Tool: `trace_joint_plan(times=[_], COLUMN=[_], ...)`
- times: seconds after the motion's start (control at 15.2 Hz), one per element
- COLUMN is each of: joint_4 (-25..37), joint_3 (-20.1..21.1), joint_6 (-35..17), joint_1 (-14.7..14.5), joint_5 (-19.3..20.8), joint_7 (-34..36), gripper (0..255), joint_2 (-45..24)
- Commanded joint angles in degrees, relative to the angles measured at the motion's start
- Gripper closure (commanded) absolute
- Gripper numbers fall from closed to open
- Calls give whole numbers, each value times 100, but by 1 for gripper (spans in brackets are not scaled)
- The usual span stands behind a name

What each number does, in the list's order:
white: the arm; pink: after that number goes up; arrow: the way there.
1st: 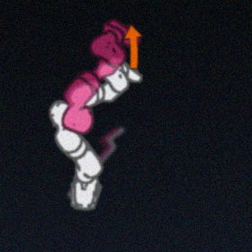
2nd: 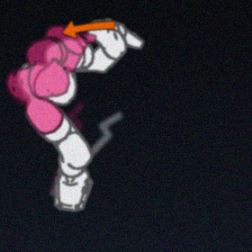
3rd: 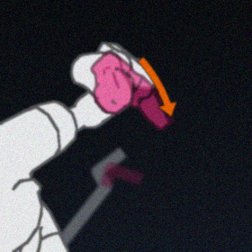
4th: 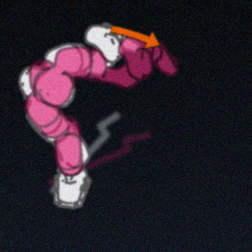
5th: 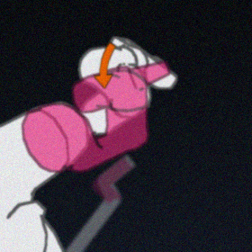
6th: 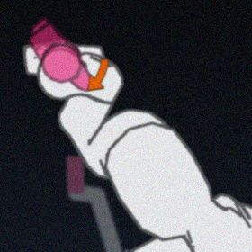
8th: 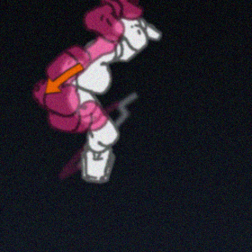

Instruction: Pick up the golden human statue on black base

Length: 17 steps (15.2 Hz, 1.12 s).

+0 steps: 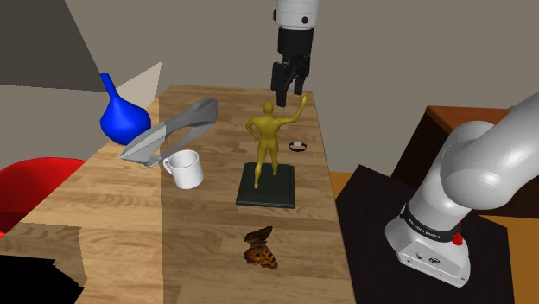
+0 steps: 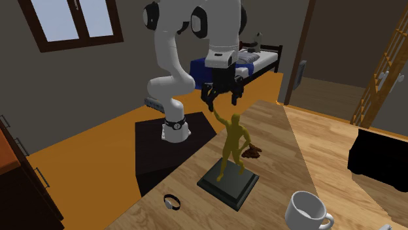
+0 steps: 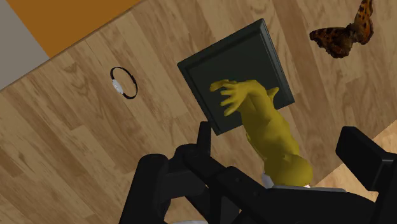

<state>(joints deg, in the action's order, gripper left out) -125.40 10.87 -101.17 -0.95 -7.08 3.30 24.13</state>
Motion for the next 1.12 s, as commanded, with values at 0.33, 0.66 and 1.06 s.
trace_joint_plan(times=[0.33, 0.66, 1.06], joint_4=[505, 109, 111], joint_3=[290, 314, 316], joint_6=[-408, -839, -841], joint_1=[-40, -49, -49], joint_5=[142, 131, 131], joint_7=[341, 331, 333], gripper=[0, 0, 255], joint_2=[-716, -753, -756])
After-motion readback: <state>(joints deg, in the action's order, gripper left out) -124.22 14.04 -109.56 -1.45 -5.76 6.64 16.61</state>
